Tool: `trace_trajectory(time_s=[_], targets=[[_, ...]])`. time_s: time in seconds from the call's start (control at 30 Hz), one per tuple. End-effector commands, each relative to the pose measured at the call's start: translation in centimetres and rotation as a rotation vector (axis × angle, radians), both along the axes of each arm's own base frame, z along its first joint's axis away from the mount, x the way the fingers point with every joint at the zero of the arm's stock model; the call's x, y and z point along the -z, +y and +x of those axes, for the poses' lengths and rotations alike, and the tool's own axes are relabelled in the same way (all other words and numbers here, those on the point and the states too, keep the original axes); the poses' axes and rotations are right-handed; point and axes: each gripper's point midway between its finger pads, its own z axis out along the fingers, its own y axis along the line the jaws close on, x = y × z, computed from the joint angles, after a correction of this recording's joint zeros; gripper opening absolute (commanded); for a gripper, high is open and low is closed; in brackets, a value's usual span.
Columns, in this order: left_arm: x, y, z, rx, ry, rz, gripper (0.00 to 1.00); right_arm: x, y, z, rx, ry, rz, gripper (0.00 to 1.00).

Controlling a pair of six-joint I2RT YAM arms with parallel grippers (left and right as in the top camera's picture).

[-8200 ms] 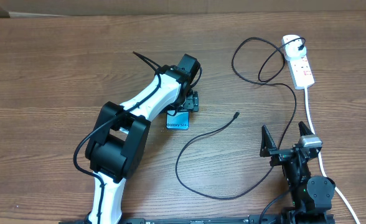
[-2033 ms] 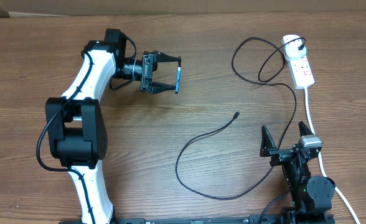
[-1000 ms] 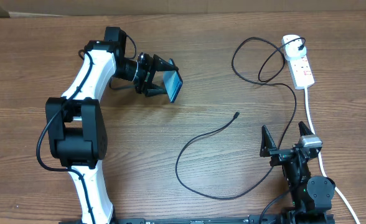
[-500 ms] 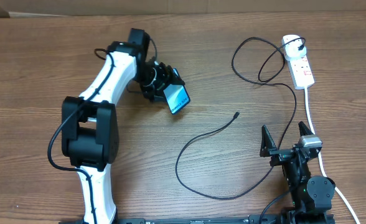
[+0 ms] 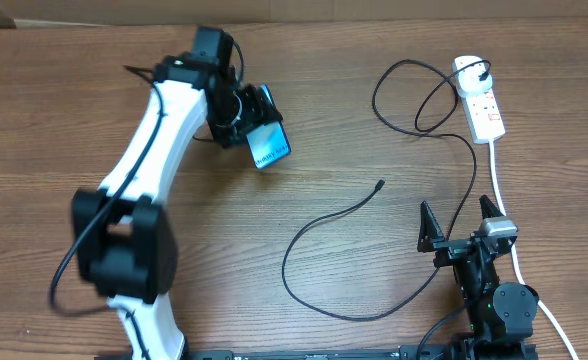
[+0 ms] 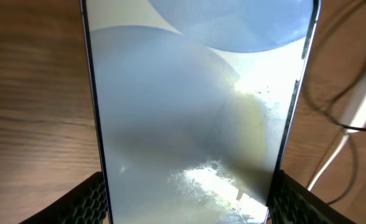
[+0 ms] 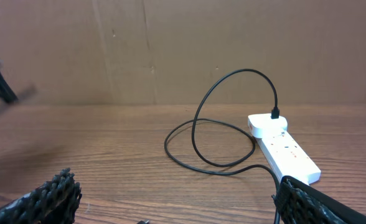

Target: Plug charger to phone and switch on socket

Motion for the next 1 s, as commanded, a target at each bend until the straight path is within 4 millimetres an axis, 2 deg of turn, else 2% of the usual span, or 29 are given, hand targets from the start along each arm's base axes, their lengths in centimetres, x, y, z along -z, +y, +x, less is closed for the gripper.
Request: trace_trajectory(time_s=[0.0,0.1,0.23,0.5,0.7,0.97], targets=[[-6.8,1.9,0.4,-0.02,-0.202,0.068,0.66,0.2,-0.3,0.0,0.013,-0.002,0.003,1.0],[-7.7,3.1,-0.1,-0.042,-0.23,0.142,0.66,0.2,-0.2,0.0,0.013,-0.002,0.004,1.0],[-6.3,3.6,-0.9,-0.033,-0.201,0.279,0.66,0.2,-0.2,0.0,0.013,-0.002,0.003,1.0],[-3.0,0.5,-1.5,0.071,-0.189,0.466,0.66,0.2,-0.3,0.0,0.013,-0.002,0.004,1.0],[-0.6,-1.4,-1.8,0.127,-0.159,0.505,0.66,0.2,-0.2,0.0,0.013,-0.002,0.003,1.0],[4.6,-2.6,-2.0,0.181,-0.056,0.539,0.66,0.2,-0.2,0.0,0.013,-0.002,0.003,1.0]])
